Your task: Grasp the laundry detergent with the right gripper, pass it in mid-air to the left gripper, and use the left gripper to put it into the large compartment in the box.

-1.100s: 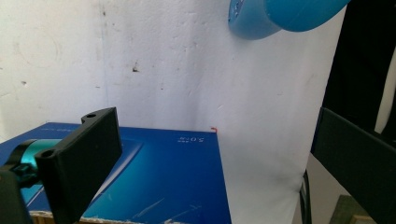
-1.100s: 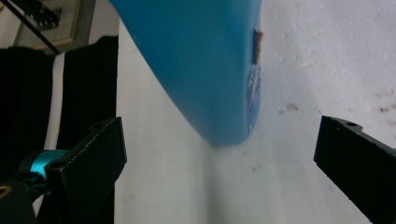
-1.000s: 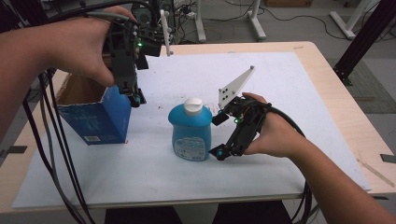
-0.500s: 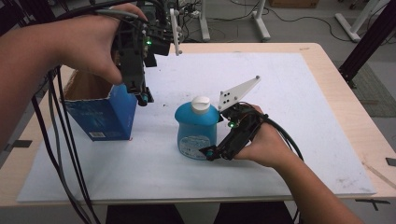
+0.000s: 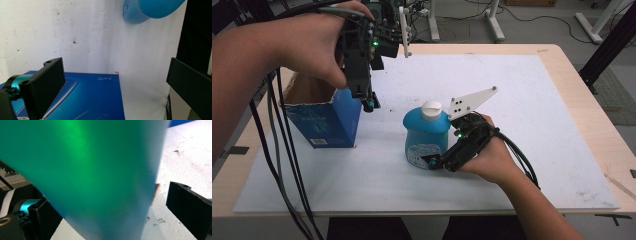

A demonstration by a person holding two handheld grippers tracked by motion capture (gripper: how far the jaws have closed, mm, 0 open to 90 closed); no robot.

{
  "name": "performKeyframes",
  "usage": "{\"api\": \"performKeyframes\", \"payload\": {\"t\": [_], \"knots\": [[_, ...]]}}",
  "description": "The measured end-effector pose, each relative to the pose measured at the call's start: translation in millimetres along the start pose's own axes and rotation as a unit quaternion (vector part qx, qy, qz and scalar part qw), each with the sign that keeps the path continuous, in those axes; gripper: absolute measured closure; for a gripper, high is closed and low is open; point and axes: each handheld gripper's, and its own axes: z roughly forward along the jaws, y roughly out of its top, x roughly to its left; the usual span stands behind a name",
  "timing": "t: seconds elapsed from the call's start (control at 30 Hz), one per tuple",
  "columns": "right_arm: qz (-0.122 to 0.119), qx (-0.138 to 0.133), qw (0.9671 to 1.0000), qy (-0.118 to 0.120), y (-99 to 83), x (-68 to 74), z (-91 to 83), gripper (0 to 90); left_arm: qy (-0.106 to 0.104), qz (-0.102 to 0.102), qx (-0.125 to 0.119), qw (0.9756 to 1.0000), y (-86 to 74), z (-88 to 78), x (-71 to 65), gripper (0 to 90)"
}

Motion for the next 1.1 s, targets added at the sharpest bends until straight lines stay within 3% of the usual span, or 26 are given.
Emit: {"api": "performKeyframes", "payload": {"t": [0.37,1.03,1.1], "knots": [[-0.006,-0.031,0.9995,-0.007,-5.2,2.3,-1.7,12.5,0.002,-0.001,0.000,1.0000,-0.2,0.6,0.0,1.8],[-0.013,-0.052,0.9985,-0.011,-8.8,2.6,1.2,18.5,0.002,-0.005,0.006,1.0000,0.2,1.9,1.9,1.8],[-0.016,-0.054,0.9984,-0.008,-9.2,2.9,1.4,23.4,0.002,-0.004,0.006,1.0000,0.4,2.3,2.3,1.8]]}}
